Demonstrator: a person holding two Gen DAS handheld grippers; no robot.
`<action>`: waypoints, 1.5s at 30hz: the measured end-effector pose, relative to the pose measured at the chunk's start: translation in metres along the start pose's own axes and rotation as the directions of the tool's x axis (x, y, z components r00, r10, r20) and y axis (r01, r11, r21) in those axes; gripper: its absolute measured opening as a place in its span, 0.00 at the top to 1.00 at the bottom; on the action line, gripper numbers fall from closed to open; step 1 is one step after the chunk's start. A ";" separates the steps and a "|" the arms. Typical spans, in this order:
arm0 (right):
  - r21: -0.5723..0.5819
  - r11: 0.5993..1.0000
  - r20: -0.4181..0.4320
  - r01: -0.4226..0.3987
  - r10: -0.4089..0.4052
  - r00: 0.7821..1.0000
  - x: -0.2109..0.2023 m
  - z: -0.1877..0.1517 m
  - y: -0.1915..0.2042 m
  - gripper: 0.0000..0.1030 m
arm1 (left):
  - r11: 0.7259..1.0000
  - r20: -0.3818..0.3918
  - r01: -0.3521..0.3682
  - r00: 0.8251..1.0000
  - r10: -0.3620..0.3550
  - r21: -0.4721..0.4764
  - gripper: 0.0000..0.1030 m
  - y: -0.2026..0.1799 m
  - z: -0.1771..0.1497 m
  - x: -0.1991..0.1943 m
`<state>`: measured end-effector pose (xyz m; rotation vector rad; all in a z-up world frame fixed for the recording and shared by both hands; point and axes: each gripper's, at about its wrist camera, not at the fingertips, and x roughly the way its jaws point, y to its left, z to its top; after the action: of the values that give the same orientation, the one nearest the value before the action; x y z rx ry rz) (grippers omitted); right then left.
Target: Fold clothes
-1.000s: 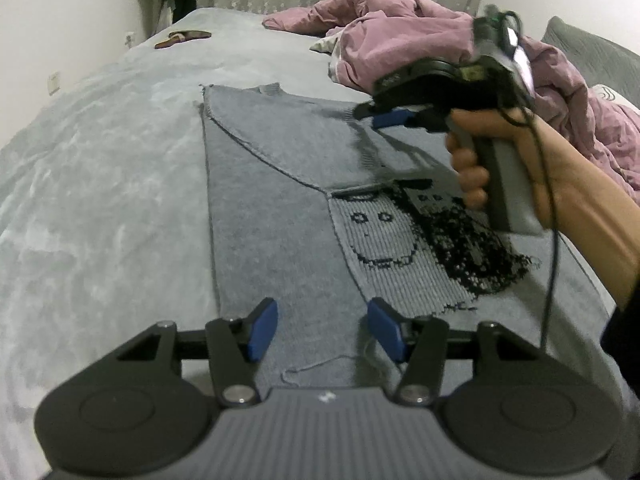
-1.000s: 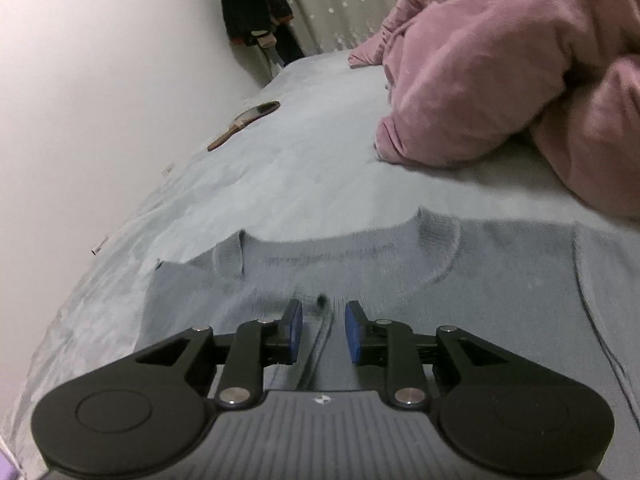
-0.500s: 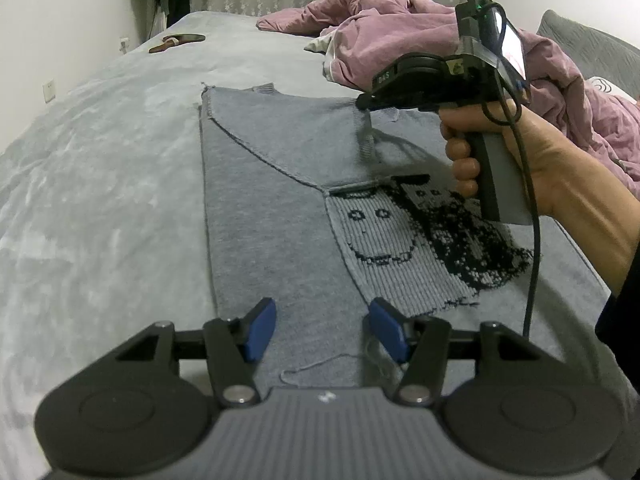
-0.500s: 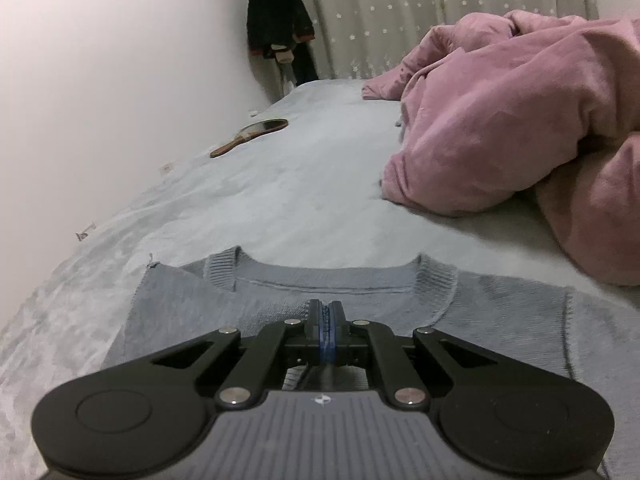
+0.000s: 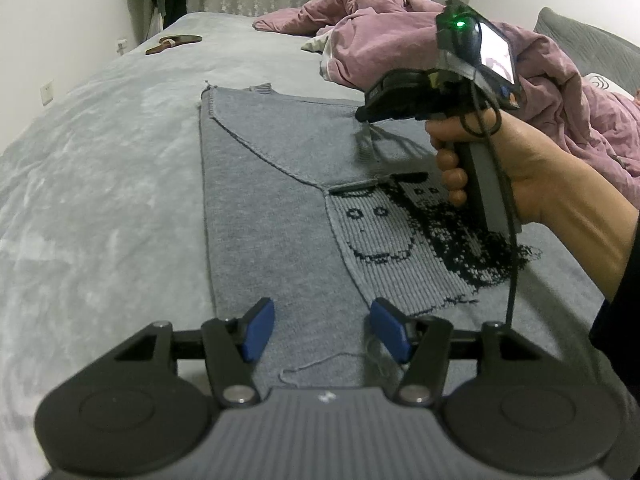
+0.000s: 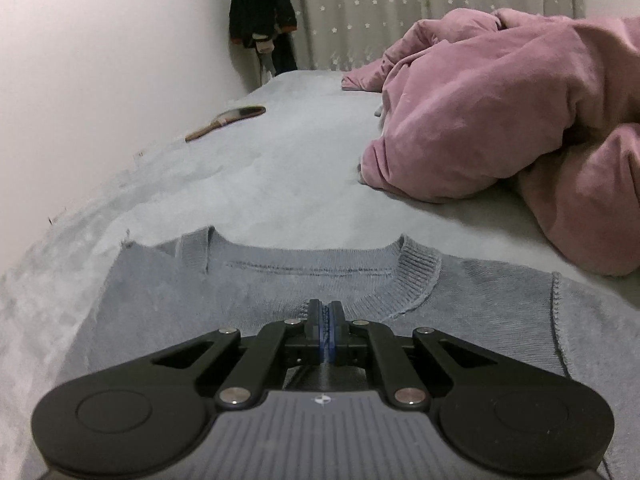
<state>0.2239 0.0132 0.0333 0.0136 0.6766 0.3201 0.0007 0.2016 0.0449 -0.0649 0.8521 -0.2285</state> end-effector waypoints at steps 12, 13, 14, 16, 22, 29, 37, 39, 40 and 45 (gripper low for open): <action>-0.117 0.993 0.034 -0.008 0.012 0.999 -0.028 0.001 0.017 0.89 | 0.999 0.008 0.031 1.000 -0.030 -0.024 0.45 0.004 0.001 -0.008; -0.132 0.991 0.040 -0.030 0.035 0.999 -0.033 -0.001 0.019 0.89 | 0.999 0.014 0.027 1.000 -0.027 -0.020 0.45 0.004 0.000 -0.009; -0.145 0.988 0.041 -0.056 0.063 0.997 -0.038 -0.003 0.022 0.89 | 1.000 0.019 0.024 1.000 -0.024 -0.012 0.45 0.003 0.000 -0.010; -0.170 0.980 0.033 -0.104 0.111 0.993 -0.045 -0.007 0.029 0.89 | 1.000 0.017 0.029 0.999 -0.029 -0.005 0.45 0.001 -0.001 -0.011; -0.248 0.945 -0.047 -0.214 0.209 0.977 -0.051 -0.024 0.056 0.89 | 1.000 -0.002 0.022 1.000 -0.022 0.004 0.45 -0.001 -0.004 -0.006; -0.297 0.939 -0.084 -0.174 0.156 0.984 -0.051 -0.044 0.066 0.89 | 0.999 -0.010 0.048 0.999 -0.048 -0.019 0.44 0.007 -0.004 -0.011; -0.260 0.950 -0.042 -0.170 0.165 0.985 -0.085 -0.057 0.067 0.88 | 0.987 0.003 0.066 0.998 -0.067 -0.145 0.44 0.040 0.000 -0.022; -0.238 0.958 -0.043 -0.163 0.157 0.987 -0.093 -0.064 0.066 0.88 | 0.990 0.005 0.041 0.999 -0.041 -0.136 0.44 0.039 0.000 -0.023; -0.224 0.962 -0.044 -0.157 0.151 0.988 -0.097 -0.068 0.065 0.88 | 0.991 0.001 0.025 1.000 -0.025 -0.135 0.44 0.040 0.000 -0.023; -0.183 0.971 -0.044 -0.155 0.149 0.988 -0.120 -0.090 0.062 0.88 | 0.989 -0.016 -0.016 1.000 0.013 -0.147 0.44 0.044 0.000 -0.020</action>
<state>0.0628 0.0284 0.0433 -0.1185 0.6746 0.5311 -0.0046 0.2485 0.0530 -0.1950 0.8828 -0.1523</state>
